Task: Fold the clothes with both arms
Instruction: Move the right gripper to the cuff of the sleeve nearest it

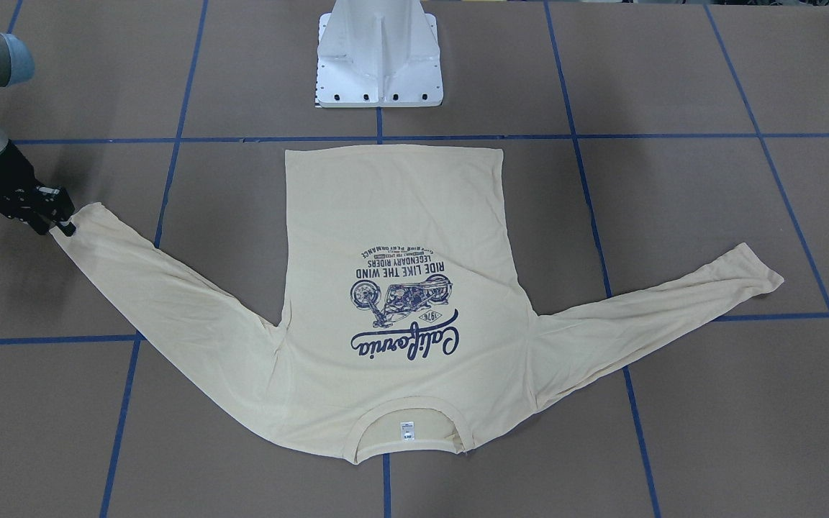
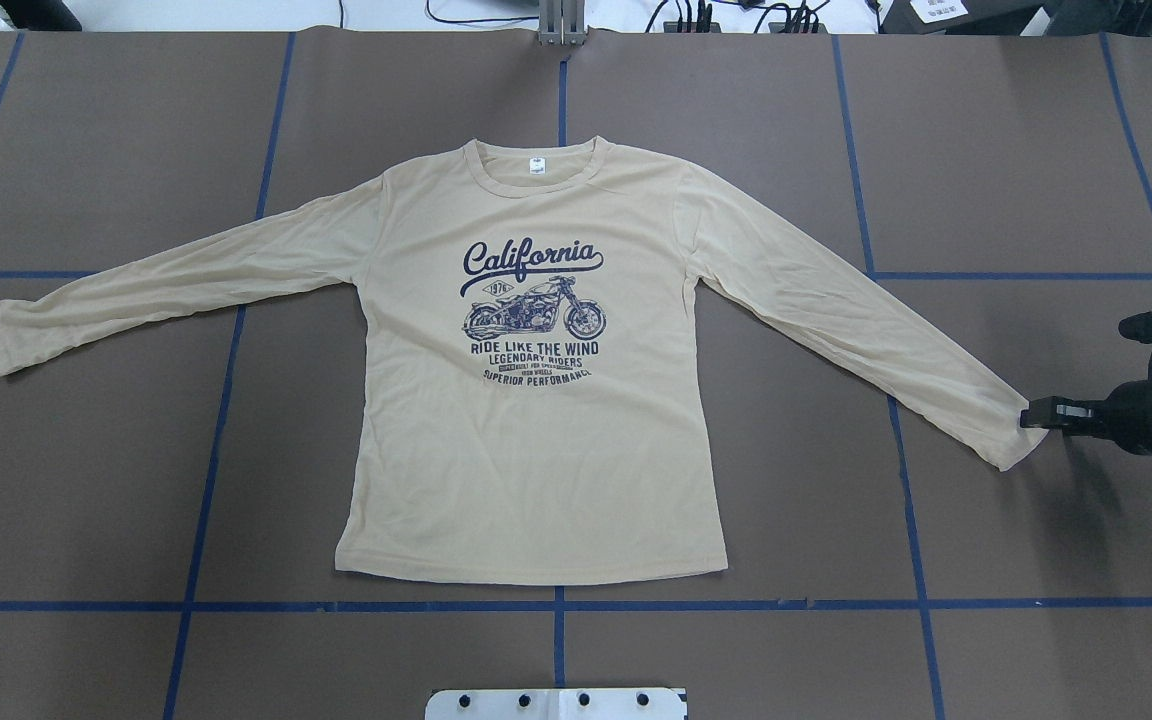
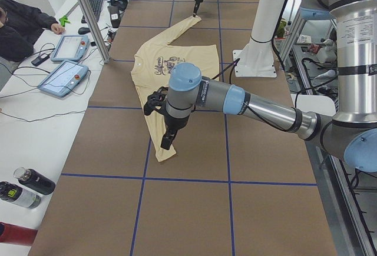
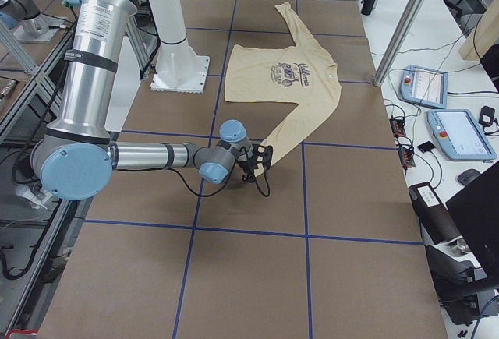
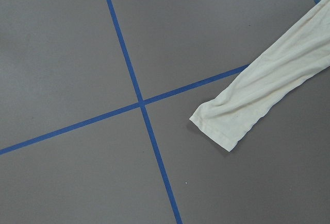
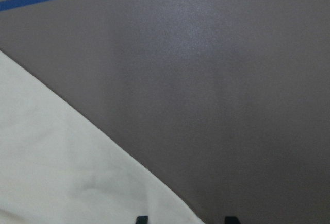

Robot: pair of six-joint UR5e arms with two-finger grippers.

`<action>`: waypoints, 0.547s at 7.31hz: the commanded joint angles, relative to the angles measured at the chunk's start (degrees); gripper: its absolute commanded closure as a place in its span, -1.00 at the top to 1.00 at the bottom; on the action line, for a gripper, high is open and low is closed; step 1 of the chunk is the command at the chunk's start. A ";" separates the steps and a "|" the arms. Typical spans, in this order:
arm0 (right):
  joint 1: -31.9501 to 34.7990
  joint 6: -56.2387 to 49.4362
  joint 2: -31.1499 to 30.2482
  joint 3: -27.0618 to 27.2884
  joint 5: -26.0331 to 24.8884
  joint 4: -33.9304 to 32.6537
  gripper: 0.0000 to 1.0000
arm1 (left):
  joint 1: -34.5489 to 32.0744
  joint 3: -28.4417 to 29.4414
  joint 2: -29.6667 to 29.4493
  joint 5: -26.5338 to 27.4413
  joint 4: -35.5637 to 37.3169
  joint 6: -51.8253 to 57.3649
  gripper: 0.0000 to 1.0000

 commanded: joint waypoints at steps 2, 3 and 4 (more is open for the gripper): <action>0.01 0.28 0.82 0.04 0.12 0.02 -0.68 | -0.06 0.05 0.05 0.01 0.00 0.01 1.00; 0.10 0.28 0.73 0.57 0.47 0.02 -1.00 | -0.06 0.13 0.14 0.01 0.00 0.01 1.00; 0.28 0.28 0.56 1.70 1.00 -0.07 -1.00 | -0.06 0.13 0.14 0.01 0.00 0.01 1.00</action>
